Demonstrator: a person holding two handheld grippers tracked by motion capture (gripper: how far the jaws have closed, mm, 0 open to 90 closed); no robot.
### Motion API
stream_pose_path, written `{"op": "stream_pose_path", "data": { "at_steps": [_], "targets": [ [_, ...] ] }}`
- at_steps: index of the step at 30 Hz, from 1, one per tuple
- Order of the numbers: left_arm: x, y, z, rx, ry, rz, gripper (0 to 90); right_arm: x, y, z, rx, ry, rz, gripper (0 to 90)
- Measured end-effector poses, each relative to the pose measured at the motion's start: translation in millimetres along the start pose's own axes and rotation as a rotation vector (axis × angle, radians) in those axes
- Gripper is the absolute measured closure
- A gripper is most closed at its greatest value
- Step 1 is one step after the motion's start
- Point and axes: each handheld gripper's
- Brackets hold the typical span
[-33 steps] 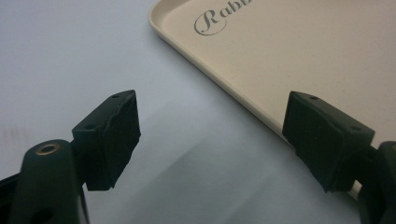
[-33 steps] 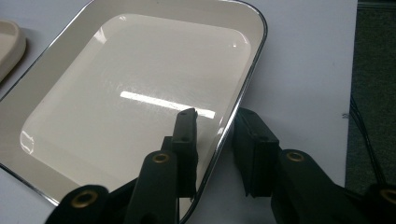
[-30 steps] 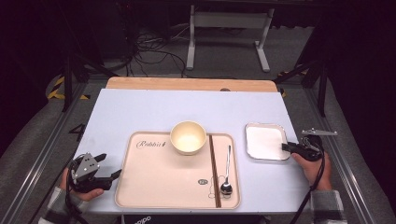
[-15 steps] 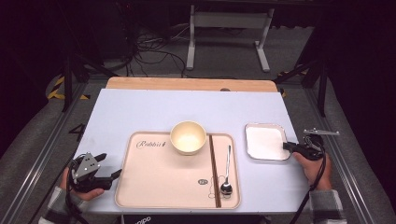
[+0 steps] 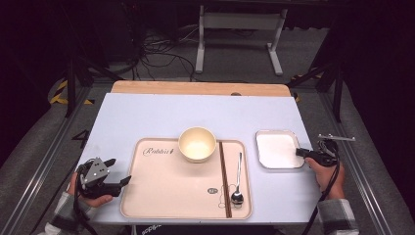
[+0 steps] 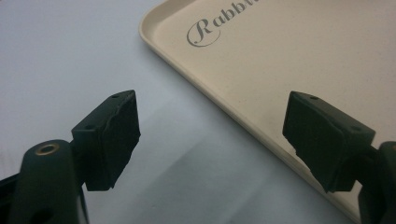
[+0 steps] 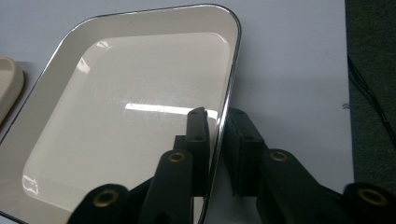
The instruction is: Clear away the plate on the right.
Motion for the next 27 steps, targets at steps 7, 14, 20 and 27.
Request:
{"op": "stream_pose_path", "data": {
  "at_steps": [7, 14, 20, 27],
  "targets": [
    [-0.3, 0.1, 3.4, -0.018, -0.013, -0.005, 19.4, -0.4, -0.3, -0.9, -0.012, -0.004, -0.004, 83.1],
    [-0.8, 1.0, 3.7, -0.019, -0.010, -0.008, 19.4, -1.1, -3.6, 0.4, -0.013, -0.034, 0.036, 88.5],
    [-0.7, 2.7, 3.5, -0.027, -0.001, -0.004, 19.4, 1.3, -4.5, 1.5, -0.016, -0.035, 0.050, 89.2],
    [-0.9, 4.0, 3.3, -0.029, 0.003, 0.000, 19.4, 6.2, 2.4, 2.1, -0.056, -0.018, 0.081, 89.3]
  ]
}}
Point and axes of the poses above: each handheld gripper's, and its own axes: y roughly backward along the jaws, z roughly out of its top, x roughly to its left, and after that the axes turned 12 degrees about -y, right-handed
